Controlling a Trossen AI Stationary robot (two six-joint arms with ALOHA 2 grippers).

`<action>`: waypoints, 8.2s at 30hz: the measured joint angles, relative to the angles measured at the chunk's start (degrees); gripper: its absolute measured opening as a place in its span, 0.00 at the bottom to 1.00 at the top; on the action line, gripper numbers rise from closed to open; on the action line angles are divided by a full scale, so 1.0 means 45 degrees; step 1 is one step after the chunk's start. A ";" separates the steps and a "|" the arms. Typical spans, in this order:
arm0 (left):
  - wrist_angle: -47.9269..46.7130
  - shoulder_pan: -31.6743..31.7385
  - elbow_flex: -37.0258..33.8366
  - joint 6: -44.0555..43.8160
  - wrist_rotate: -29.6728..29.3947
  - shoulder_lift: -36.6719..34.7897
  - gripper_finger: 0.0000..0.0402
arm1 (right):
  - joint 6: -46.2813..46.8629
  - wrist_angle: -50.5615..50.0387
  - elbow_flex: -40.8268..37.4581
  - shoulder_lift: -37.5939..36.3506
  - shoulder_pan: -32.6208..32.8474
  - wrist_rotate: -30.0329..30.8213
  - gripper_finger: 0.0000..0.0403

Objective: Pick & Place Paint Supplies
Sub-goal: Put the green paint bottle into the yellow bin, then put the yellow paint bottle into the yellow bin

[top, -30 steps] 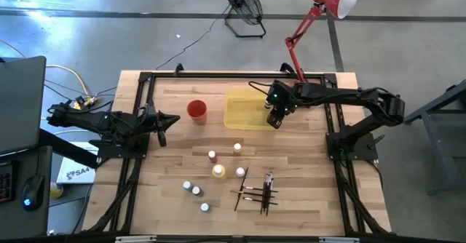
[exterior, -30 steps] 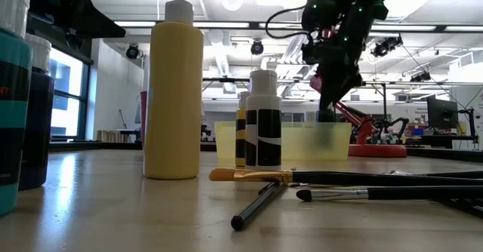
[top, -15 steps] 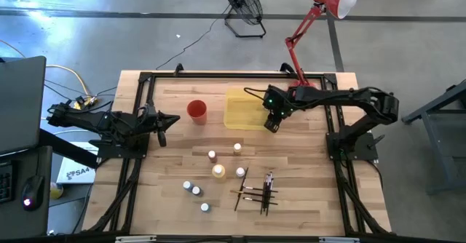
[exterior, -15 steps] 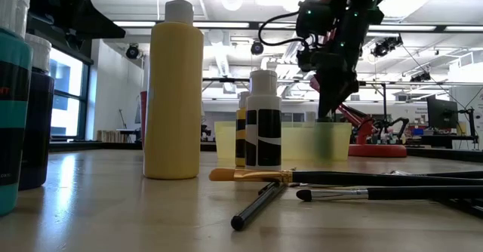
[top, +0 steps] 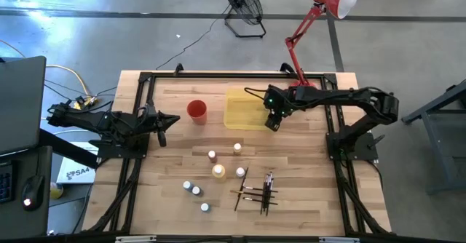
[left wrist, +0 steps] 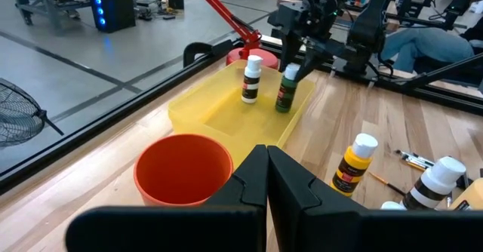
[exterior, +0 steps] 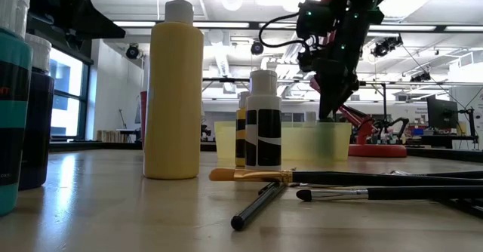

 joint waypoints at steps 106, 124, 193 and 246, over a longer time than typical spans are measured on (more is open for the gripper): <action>-0.2400 0.0019 0.6899 0.5587 0.5519 0.8535 0.00 | 0.6144 0.1355 0.0005 -0.6246 0.6670 0.3850 0.01; 0.0557 0.4850 0.6926 0.7622 1.3441 1.1447 0.00 | 0.6473 0.1291 0.0005 -0.6212 0.7179 0.4476 0.01; -0.0296 0.3823 1.0316 0.9971 1.1681 1.7631 0.44 | 0.6346 0.0180 -0.0015 -0.6193 0.7067 0.5137 0.01; 0.0432 0.3804 1.0314 0.9374 1.1883 1.8360 0.44 | 0.6346 -0.0092 -0.0015 -0.6193 0.7062 0.5433 0.01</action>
